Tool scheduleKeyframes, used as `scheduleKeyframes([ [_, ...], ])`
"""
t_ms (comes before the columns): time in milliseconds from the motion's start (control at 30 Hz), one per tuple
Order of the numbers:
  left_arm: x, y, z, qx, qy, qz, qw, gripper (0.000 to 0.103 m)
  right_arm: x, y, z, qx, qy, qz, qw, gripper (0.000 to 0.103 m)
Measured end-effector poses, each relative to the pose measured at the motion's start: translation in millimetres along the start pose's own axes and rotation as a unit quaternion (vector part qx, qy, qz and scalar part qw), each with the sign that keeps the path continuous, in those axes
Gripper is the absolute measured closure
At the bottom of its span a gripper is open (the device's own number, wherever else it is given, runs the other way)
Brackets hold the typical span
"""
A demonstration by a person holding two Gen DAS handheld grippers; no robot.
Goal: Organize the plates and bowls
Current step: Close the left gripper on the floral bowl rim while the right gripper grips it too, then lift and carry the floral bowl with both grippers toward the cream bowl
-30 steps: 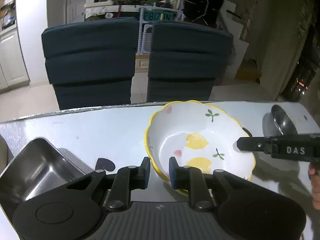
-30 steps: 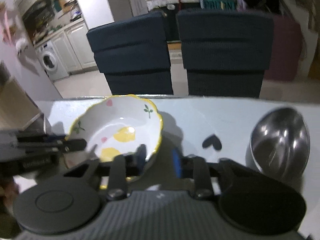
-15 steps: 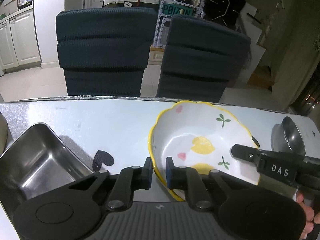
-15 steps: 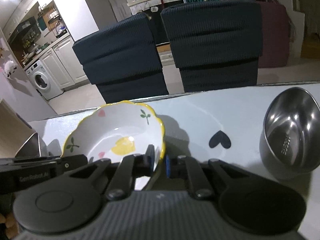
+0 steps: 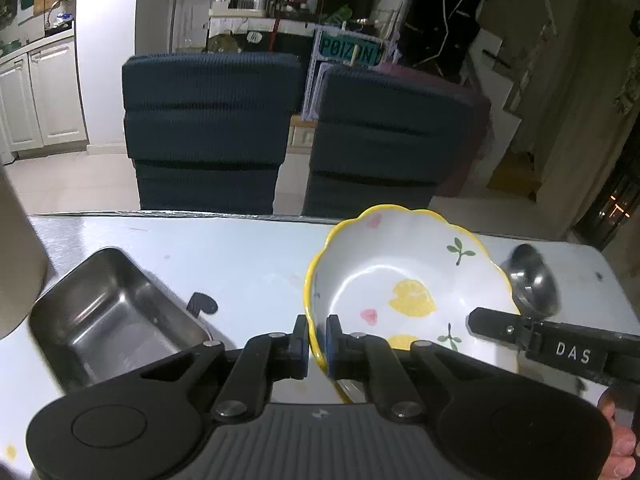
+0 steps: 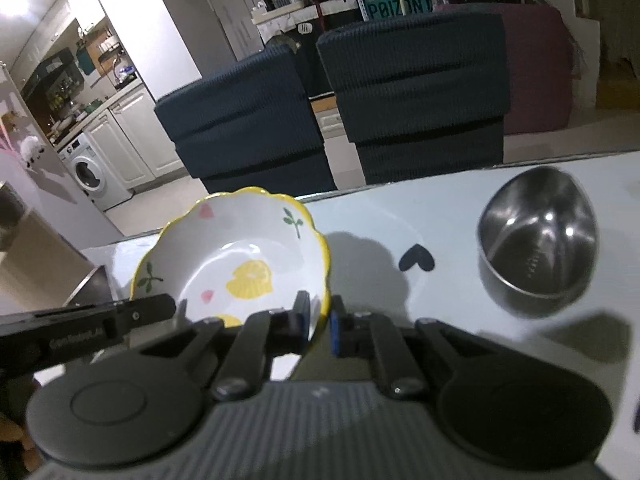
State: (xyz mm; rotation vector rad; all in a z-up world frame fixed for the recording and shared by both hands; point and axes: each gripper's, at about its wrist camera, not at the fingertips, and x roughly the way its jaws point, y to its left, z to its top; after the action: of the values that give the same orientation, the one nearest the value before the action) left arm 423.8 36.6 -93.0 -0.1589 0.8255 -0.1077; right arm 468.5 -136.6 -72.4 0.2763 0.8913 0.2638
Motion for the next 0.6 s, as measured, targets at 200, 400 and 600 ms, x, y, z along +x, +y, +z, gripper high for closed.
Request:
scheduleKeyframes([
  [200, -56, -22, -12, -0.005, -0.012, -0.007, 0.9999, 0.095, -56, 6, -4, -0.001, -0.011, -0.001, 1.000, 0.092],
  [400, -109, -39, -31, -0.012, -0.022, -0.015, 0.9996, 0.094, -112, 13, -17, -0.008, -0.022, -0.007, 1.000, 0.093],
  [600, -155, -46, -53, -0.020, -0.025, -0.023, 0.9992, 0.094, -155, 21, -34, -0.018, -0.028, -0.009, 0.999, 0.093],
])
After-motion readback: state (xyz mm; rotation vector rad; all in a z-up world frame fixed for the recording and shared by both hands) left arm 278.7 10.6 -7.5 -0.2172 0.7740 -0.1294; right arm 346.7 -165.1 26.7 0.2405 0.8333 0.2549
